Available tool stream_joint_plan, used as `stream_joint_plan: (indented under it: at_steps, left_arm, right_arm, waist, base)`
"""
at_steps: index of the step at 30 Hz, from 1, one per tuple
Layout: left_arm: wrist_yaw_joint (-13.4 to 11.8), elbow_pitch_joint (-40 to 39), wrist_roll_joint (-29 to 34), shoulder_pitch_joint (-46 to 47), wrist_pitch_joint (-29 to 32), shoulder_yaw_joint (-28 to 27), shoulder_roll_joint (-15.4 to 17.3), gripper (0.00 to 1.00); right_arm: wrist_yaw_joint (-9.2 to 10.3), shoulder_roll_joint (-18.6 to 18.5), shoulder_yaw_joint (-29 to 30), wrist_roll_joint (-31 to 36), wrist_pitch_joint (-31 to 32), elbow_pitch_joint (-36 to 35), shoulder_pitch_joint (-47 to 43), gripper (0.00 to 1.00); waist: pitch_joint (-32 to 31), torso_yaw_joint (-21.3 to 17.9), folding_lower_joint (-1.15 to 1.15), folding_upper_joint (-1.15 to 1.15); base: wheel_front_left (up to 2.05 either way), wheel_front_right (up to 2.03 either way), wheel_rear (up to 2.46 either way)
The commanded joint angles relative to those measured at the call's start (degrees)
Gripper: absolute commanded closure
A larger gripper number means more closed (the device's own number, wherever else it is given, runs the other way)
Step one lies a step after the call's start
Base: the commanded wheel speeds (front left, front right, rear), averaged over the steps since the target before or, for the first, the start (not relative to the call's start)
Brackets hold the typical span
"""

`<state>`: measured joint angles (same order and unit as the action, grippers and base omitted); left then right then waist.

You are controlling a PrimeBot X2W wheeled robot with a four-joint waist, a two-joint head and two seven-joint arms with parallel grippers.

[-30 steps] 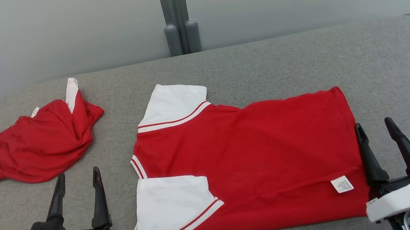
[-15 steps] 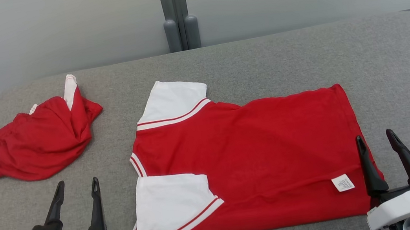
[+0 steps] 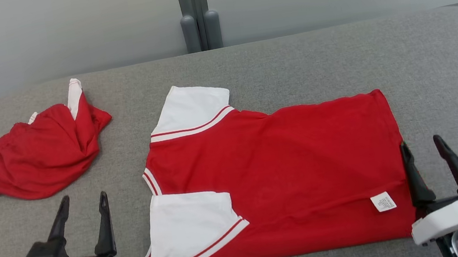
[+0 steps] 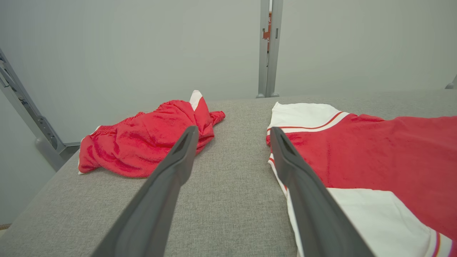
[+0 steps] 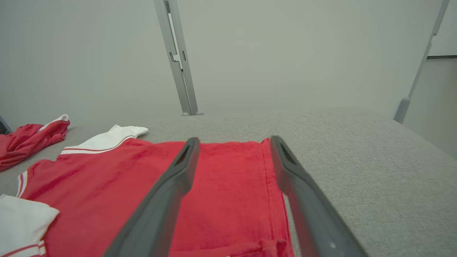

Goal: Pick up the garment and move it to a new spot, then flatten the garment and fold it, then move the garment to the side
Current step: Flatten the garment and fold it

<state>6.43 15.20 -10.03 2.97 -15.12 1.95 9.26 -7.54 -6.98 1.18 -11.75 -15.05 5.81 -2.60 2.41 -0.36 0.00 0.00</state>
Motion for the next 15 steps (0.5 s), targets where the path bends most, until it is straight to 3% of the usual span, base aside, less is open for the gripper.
stream_joint_plan:
  at_steps: [1,9,15]
  left_arm:
    - [0.26,0.37,-0.06,2.84,-0.02,0.01,0.74,0.00]
    - [1.02,6.01,-0.81,19.20,1.33,5.36,5.02,0.00]
    - [1.08,11.91,-8.82,35.11,6.66,14.26,8.08,0.00]
  right_arm:
    - [0.10,-1.05,0.36,-0.28,-0.17,0.59,2.16,0.00]
    - [0.10,-5.86,0.24,-0.61,3.84,8.06,14.91,0.00]
    - [0.10,-7.70,-1.37,-0.79,8.96,14.47,26.00,0.00]
  waist:
    - [0.95,-0.34,0.00,0.00]
    - [6.16,-1.84,0.00,0.00]
    - [12.23,-3.50,0.00,0.00]
  base:
    - [0.00,0.00,0.00]
    - [0.00,0.00,0.00]
    - [0.00,0.00,0.00]
